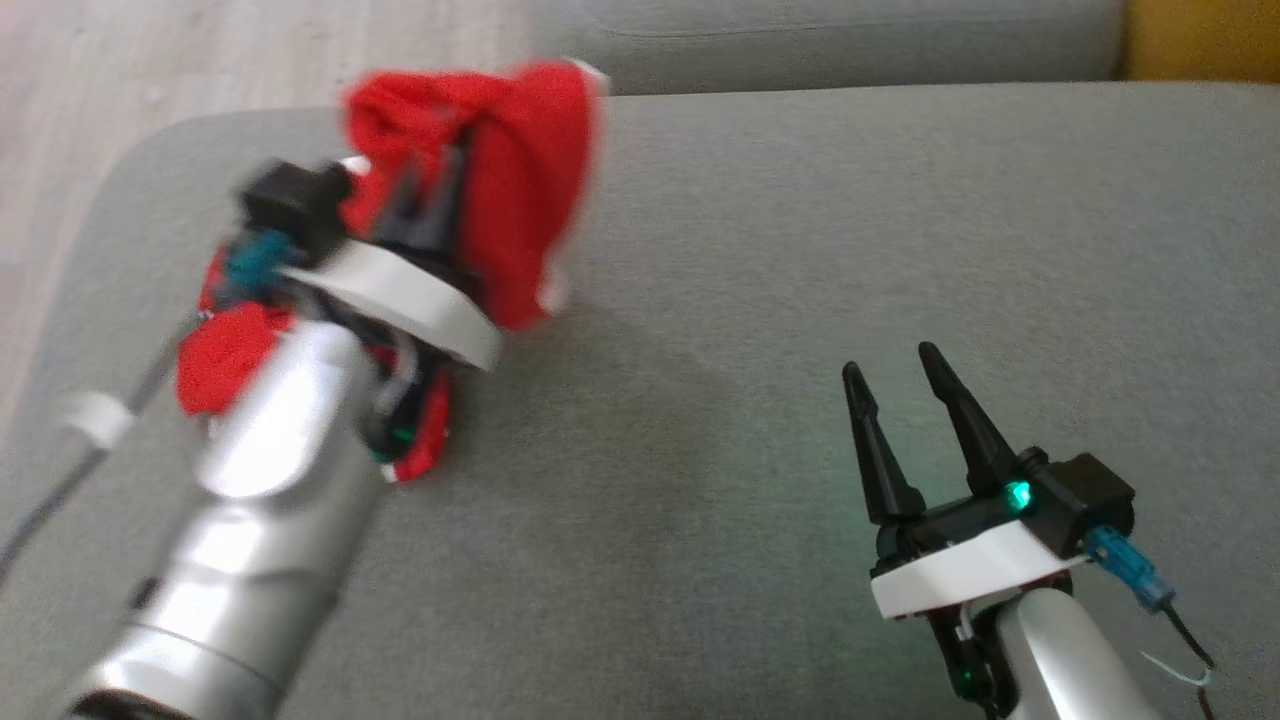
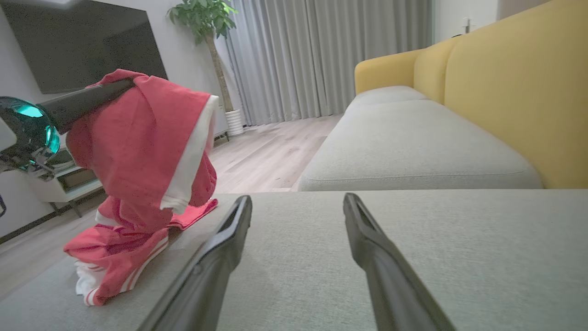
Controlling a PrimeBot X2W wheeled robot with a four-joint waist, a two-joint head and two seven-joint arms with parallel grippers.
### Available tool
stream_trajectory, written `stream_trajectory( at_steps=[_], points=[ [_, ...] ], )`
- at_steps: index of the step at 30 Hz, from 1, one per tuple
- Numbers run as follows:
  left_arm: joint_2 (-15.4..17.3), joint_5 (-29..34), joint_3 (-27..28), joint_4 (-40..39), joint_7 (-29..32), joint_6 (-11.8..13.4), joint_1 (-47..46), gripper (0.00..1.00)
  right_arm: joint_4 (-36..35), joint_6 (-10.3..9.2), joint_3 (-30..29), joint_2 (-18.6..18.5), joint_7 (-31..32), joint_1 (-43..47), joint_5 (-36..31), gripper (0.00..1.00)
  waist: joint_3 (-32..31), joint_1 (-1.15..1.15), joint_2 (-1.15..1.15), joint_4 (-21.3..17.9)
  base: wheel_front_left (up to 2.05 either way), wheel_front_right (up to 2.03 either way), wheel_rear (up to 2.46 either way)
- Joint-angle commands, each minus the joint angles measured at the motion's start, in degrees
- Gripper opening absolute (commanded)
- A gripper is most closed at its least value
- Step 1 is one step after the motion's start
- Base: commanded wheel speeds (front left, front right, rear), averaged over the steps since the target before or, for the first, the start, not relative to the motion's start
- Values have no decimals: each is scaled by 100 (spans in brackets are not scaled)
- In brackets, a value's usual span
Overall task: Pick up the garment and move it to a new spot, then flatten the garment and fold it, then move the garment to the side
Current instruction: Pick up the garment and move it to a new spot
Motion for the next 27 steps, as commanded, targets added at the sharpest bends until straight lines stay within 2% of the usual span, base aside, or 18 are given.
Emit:
stream_trajectory(
  at_steps=[1, 8, 15, 17, 20, 23, 27],
  points=[
    [104, 44, 137, -256, 0, -18, -296, 0, -208, -4, 102, -12, -62, -74, 56, 100, 36, 0, 0, -137, 0, 0, 0],
    [-514, 137, -331, -468, 97, 89, -146, 0, -284, -4, 199, -12, -62, -220, 148, 100, 329, 0, 0, -827, 0, 0, 0],
    [-807, 86, -613, -268, 41, 282, -246, 0, -456, -4, 328, -12, -62, -312, 281, 100, 690, 0, 0, -1633, 0, 0, 0],
    [-833, 127, -841, -59, 188, 299, -211, 100, -497, -4, 299, -12, -62, -307, 313, 100, 746, 0, 0, -1774, 0, 0, 0],
    [-848, 310, -1160, 269, 165, 323, -172, 100, -551, -4, 228, -12, -62, -290, 355, 100, 797, 0, 0, -1871, 0, 0, 0],
    [-812, 312, -1089, 448, -44, 391, -196, 100, -561, -4, 145, -12, -62, -262, 360, 100, 751, 0, 0, -1773, 0, 0, 0],
    [-611, 284, -863, 538, -298, 467, -299, 100, -537, -4, 59, -12, -62, -228, 318, 100, 591, 0, 0, -1452, 0, 0, 0]
  ],
)
